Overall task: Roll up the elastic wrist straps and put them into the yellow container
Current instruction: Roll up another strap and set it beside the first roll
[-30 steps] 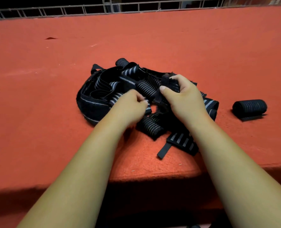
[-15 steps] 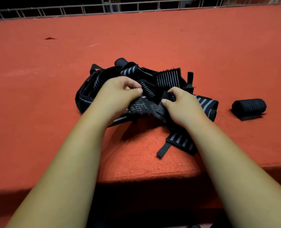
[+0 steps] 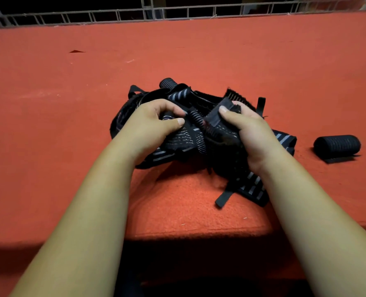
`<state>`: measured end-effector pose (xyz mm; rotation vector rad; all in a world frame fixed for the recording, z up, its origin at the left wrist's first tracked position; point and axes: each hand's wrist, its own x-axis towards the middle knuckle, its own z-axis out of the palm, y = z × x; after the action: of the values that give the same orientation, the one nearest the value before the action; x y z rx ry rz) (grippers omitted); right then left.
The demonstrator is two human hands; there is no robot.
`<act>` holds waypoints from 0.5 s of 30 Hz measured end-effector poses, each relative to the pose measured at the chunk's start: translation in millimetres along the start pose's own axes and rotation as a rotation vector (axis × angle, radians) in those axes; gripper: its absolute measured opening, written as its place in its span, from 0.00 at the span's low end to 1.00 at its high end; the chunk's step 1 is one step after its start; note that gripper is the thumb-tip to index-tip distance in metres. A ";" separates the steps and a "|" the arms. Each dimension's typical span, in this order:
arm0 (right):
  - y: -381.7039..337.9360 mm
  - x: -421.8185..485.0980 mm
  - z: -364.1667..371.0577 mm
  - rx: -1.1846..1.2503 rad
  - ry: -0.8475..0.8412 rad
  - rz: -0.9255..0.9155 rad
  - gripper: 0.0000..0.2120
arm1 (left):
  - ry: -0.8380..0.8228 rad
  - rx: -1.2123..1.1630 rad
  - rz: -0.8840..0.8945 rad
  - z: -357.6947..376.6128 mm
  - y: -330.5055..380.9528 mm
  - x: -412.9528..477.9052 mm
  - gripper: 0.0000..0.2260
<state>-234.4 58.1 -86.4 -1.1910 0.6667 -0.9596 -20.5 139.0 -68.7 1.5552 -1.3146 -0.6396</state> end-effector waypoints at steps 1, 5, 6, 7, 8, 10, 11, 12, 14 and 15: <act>1.2 -0.4 1.7 -0.010 -0.058 -0.018 0.05 | -0.012 -0.031 0.020 -0.6 -1.4 -0.1 0.07; 9.7 -4.2 11.1 -0.081 -0.184 0.033 0.10 | -0.097 -0.216 0.063 -0.1 -7.4 0.6 0.10; 10.7 -5.5 14.1 -0.088 -0.198 0.051 0.11 | -0.118 -0.241 0.070 0.3 -7.9 0.0 0.10; 11.4 -6.0 16.5 -0.101 -0.214 0.059 0.11 | -0.126 -0.244 0.075 0.4 -8.4 -0.9 0.11; 11.9 -5.4 18.3 -0.120 -0.223 0.060 0.10 | -0.115 -0.232 0.075 0.1 -9.5 -1.5 0.11; 12.2 -3.4 20.4 -0.159 -0.215 0.052 0.07 | -0.047 -0.157 0.069 0.3 -9.5 -3.6 0.11; 12.2 -2.7 22.3 -0.171 -0.212 0.048 0.06 | -0.010 -0.106 0.070 1.0 -9.6 -4.4 0.11; 13.1 -1.5 24.7 -0.171 -0.211 0.045 0.05 | 0.023 -0.055 0.072 2.5 -10.9 -4.4 0.11; 14.4 -0.9 30.6 -0.111 -0.201 0.046 0.04 | 0.101 0.074 0.073 7.6 -14.0 -4.5 0.10; 14.0 -1.5 34.3 -0.058 -0.186 0.047 0.05 | 0.152 0.143 0.067 9.2 -15.3 -4.5 0.10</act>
<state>-202.4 76.2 -90.9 -1.2933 0.5744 -0.7836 -23.1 139.4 -87.0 1.6335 -1.3139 -0.3847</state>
